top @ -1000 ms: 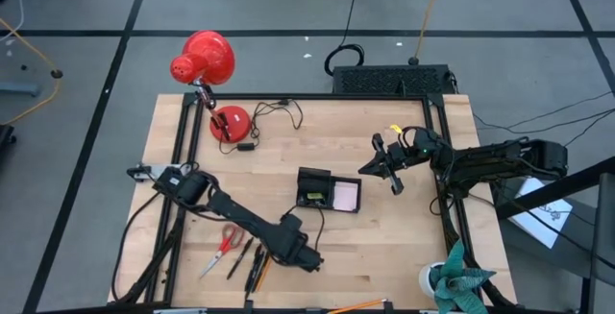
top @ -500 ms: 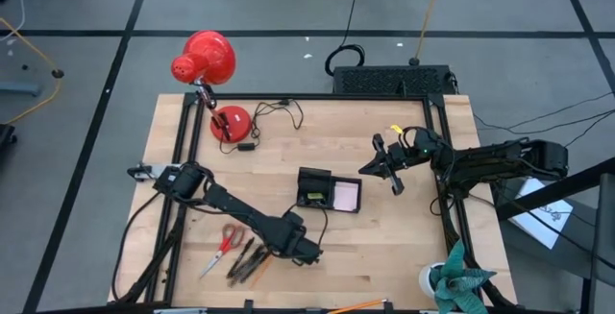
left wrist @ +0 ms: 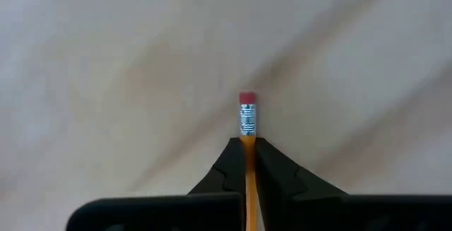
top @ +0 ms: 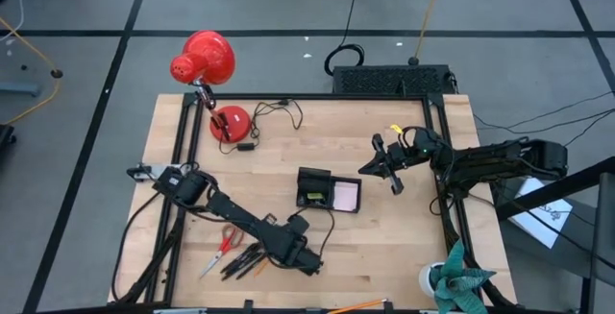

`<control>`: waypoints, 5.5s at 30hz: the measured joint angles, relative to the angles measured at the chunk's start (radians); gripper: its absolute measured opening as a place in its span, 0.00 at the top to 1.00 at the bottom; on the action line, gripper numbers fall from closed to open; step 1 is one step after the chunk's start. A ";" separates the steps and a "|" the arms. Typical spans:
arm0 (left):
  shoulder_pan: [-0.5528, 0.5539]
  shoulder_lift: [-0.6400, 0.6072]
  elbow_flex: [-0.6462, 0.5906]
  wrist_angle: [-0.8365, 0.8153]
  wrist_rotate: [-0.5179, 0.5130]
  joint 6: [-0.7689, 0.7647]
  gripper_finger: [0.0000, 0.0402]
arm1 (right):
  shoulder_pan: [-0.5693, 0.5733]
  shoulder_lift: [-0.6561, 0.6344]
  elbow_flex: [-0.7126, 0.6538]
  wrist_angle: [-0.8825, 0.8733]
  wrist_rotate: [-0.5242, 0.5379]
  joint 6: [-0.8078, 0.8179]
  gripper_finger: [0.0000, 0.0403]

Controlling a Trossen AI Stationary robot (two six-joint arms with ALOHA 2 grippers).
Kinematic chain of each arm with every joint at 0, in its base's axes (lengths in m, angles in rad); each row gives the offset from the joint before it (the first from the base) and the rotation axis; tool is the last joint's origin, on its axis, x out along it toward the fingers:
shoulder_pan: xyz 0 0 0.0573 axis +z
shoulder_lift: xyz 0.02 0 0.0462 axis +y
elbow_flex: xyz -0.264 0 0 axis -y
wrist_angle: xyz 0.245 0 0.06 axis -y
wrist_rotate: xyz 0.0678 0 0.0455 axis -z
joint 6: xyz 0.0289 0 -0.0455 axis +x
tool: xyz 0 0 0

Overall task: Pick and place office supplies into organizer
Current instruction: Put the orange pencil into the black desk organizer, then put the orange pencil into the desk organizer

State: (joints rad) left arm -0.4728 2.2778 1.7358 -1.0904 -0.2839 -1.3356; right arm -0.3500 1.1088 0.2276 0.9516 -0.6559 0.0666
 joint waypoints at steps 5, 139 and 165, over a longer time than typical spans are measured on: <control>0.000 -0.046 0.016 0.006 -0.168 0.028 0.98 | 0.000 0.000 0.000 0.000 0.000 0.000 1.00; -0.054 0.016 0.080 1.208 0.370 0.871 0.99 | -0.093 -0.303 0.003 -0.133 -0.468 0.510 1.00; -0.071 0.354 0.409 1.213 0.417 0.725 1.00 | -0.188 -0.386 0.003 -0.276 -0.475 0.567 1.00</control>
State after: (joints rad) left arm -0.5434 2.6321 2.1445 0.1224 0.1332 -0.6107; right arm -0.5377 0.7223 0.2306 0.6754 -1.1309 0.6336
